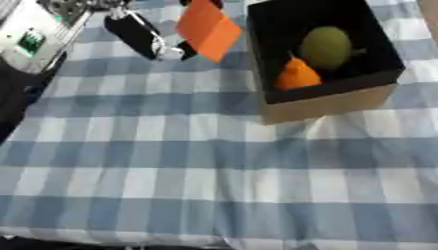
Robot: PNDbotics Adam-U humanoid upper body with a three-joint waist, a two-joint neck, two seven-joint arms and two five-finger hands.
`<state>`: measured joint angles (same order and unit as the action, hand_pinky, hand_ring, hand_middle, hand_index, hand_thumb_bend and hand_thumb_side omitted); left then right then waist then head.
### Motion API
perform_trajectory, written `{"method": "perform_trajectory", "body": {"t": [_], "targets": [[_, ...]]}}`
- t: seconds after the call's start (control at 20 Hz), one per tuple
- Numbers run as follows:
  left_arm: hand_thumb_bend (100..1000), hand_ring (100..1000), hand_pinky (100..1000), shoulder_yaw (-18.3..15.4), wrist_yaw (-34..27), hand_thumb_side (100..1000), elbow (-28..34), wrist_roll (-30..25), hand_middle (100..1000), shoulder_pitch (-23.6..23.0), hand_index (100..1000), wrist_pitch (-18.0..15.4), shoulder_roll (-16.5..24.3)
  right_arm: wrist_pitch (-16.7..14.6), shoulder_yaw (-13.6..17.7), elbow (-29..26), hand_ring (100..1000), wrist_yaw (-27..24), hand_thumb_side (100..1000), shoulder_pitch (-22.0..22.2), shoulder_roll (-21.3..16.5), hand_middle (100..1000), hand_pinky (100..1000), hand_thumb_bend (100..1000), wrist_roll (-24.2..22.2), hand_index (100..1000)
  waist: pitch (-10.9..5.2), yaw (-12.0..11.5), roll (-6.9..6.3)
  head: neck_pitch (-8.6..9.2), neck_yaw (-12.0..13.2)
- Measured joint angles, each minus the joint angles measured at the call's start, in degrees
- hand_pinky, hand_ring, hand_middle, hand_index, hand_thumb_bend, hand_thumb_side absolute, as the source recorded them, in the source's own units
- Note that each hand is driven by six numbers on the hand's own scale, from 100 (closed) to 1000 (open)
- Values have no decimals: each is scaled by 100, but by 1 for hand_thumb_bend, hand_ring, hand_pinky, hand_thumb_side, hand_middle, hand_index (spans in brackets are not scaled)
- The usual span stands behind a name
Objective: Pick up objects on the table and place them in the box.
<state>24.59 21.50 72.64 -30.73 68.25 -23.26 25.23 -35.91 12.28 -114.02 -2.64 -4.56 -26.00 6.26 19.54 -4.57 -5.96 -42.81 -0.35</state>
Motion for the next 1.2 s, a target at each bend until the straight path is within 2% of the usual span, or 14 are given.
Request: {"method": "perform_trajectory", "body": {"t": [0.3, 0.5, 0.9, 0.95, 1.0, 1.1, 1.2], "targets": [[100, 620, 629, -494, 424, 226, -1188, 6, 549, 562, 681, -320, -909, -49, -20, 0, 1000, -69, 470, -59, -19, 398, 940, 100, -11, 910, 0, 94, 0, 5, 109], [100, 621, 630, -853, 1000, 198, -1951, 161, 544, 771, 679, -503, -1445, -61, -42, 0, 1000, -146, 470, -153, -34, 399, 941, 100, -38, 911, 0, 178, 0, 15, 187], [100, 625, 633, -1316, 2394, 179, -3005, 889, 545, 835, 683, -836, -1974, -32, -72, 0, 1000, -260, 470, -267, -40, 399, 942, 100, -123, 912, 6, 285, 0, 184, 224], [100, 633, 640, -1374, 2522, 195, -3061, 998, 553, 853, 695, -843, -2003, -26, -72, 0, 1000, -272, 470, -280, -40, 399, 942, 100, -131, 912, 6, 286, 0, 207, 223], [100, 655, 655, -1429, 2650, 261, -3112, 1103, 581, 862, 738, -844, -2027, -20, -72, 0, 1000, -287, 470, -291, -40, 399, 942, 100, -139, 912, 6, 286, 0, 215, 222], [100, 739, 718, -1498, 2887, 352, -3224, 1280, 700, 865, 855, -857, -2050, -11, -73, 0, 1000, -308, 470, -302, -40, 398, 942, 100, -150, 912, 6, 290, 0, 235, 219], [179, 805, 776, -1534, 3053, 484, -3275, 1417, 791, 851, 923, -939, -2077, -2, -73, 0, 1000, -311, 470, -302, -40, 397, 942, 100, -160, 912, 7, 290, 0, 261, 213]]}}
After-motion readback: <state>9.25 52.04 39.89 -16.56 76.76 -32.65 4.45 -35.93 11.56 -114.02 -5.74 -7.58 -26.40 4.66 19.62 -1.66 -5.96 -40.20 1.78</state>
